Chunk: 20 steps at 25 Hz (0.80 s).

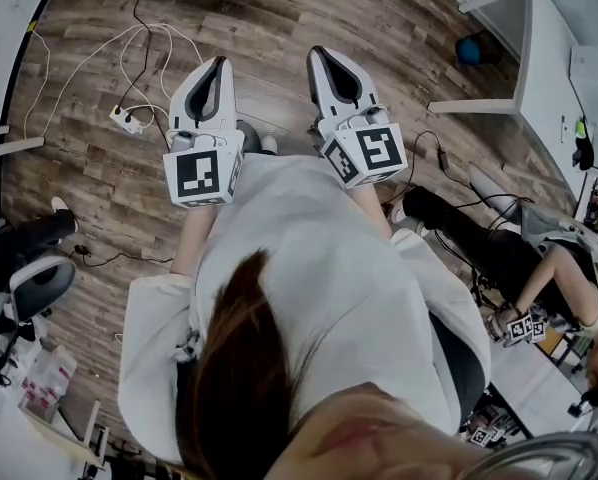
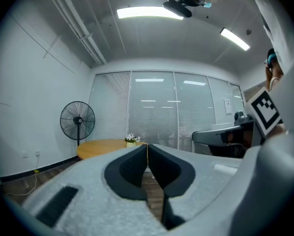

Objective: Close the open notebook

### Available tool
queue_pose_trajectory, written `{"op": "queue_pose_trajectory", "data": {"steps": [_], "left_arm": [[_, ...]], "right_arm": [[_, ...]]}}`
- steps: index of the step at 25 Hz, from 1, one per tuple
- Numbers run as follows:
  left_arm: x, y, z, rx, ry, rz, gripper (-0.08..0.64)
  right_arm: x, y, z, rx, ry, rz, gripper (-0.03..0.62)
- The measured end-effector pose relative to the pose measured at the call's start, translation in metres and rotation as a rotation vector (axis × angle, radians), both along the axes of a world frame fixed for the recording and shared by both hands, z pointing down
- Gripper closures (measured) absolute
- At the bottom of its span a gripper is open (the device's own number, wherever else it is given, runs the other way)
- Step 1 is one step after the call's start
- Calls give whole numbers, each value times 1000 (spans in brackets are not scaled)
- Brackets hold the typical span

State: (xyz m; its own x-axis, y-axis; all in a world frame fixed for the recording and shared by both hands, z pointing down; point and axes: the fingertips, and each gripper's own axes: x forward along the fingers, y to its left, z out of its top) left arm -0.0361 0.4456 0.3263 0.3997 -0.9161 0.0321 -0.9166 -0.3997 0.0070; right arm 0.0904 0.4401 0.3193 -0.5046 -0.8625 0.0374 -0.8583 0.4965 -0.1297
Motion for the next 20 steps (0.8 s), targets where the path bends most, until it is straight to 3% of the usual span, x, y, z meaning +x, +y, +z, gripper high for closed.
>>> {"op": "queue_pose_trajectory", "data": {"steps": [7, 20], "left_arm": [[-12, -34, 6, -21, 4, 5, 541], [-61, -162, -16, 0, 10, 63, 541]], "right_arm": [[-8, -32, 4, -18, 1, 7, 589], [-49, -145, -21, 4, 26, 54, 589]]}}
